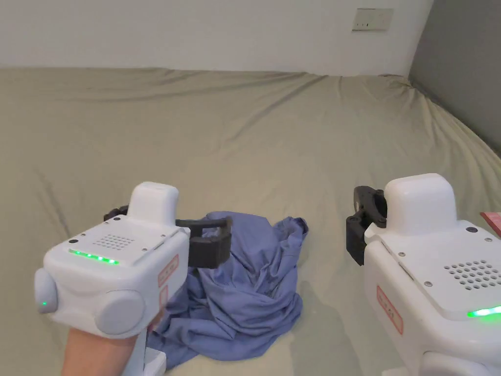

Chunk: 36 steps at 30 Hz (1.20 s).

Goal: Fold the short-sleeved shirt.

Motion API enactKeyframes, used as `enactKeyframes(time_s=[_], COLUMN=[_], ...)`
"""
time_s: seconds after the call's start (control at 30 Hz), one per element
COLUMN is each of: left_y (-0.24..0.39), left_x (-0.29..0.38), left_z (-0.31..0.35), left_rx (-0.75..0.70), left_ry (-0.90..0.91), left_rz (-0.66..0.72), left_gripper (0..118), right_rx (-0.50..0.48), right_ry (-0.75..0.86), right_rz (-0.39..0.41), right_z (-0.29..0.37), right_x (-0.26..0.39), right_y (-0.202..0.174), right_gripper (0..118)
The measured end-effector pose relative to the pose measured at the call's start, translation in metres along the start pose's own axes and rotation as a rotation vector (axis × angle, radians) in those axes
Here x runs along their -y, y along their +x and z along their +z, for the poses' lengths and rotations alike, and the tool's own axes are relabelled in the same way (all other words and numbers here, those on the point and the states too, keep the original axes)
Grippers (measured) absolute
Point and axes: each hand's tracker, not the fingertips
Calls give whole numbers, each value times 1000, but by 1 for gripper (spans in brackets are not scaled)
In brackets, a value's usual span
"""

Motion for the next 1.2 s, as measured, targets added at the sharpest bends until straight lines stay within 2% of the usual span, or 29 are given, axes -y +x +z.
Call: enactKeyframes(time_s=[0.1, 0.13, 0.2, 0.23, 0.3, 0.33, 0.47, 0.63, 0.9, 1.07, 1.2], left_y=[-7, -8, -6, -4, -1, 0, 8, 13, 5, -8, -28], left_x=[-27, -32, -40, -42, -42, -41, -29, -22, -31, -21, 9], left_z=[53, 68, 96, 106, 118, 122, 134, 137, 136, 113, 76], left_rx=[-196, -228, -290, -325, -380, -398, -389, -400, -392, -360, -318], left_ry=[126, 174, 259, 284, 308, 310, 298, 304, 322, 221, 57], left_rz=[-81, -97, -110, -119, -153, -166, -158, -181, -156, -119, -80], left_gripper=[111, 101, 73, 49, 22, 1, 0, 0, 0, 0, 0], right_rx=[-22, -32, -49, -61, -87, -92, -94, -80, -78, -80, -84], right_ry=[64, 78, 115, 131, 157, 162, 222, 261, 229, 184, 131], right_rz=[10, 30, 63, 71, 79, 80, 90, 158, 139, 129, 107], right_z=[9, 11, 18, 21, 28, 31, 48, 61, 56, 41, 25], right_x=[-19, -24, -34, -37, -43, -45, -47, -43, -39, -29, -12], right_y=[-17, -24, -38, -44, -55, -60, -77, -89, -83, -80, -78], right_gripper=[1, 1, 1, 1, 1, 1, 1, 1, 1, 1, 1])
